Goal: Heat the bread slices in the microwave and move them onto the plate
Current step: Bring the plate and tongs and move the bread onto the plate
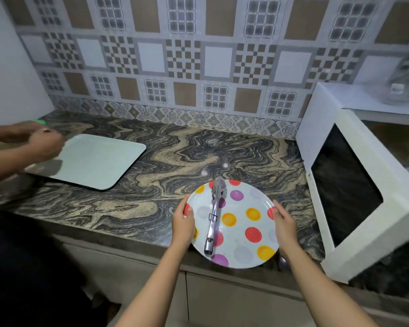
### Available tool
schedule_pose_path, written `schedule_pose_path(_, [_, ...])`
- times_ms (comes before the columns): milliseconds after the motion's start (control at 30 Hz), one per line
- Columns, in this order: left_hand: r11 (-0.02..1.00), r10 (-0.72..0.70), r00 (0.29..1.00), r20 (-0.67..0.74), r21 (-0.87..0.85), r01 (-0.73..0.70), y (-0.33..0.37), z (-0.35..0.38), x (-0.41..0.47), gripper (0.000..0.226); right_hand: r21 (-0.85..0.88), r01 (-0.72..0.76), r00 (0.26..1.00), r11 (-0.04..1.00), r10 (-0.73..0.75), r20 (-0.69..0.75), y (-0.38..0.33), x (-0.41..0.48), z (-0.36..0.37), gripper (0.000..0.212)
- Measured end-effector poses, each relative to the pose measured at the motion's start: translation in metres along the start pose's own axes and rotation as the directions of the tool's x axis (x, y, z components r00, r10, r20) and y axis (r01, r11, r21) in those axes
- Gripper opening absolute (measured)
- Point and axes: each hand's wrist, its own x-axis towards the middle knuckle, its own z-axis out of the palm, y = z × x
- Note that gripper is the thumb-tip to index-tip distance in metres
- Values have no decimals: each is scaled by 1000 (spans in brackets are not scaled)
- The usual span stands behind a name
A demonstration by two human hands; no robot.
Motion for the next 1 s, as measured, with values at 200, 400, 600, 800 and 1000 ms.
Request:
schedule_pose_path(200, [1000,9,999,-39,1,-9,16,-20,-78,38,27,6,1000,1000,-7,30,-5,-64,-37,36])
schedule_pose_path(400, [999,36,997,-68,-18,-37,15,-37,-165,35,48,24,1000,999,-25,8,3,-143,-82,36])
schedule_pose_path(600, [997,-39,998,-54,-75,35,0,-30,-254,31,-9,60,997,998,-61,-39,31,-211,-152,36])
schedule_pose_path(800, [993,-48,993,107,-98,59,-7,15,-318,31,-53,47,987,997,-55,-154,48,-253,-241,35])
schedule_pose_path(1000, [992,-44,956,289,-103,77,-7,87,-366,30,-40,21,949,999,-32,-312,61,-272,-331,33])
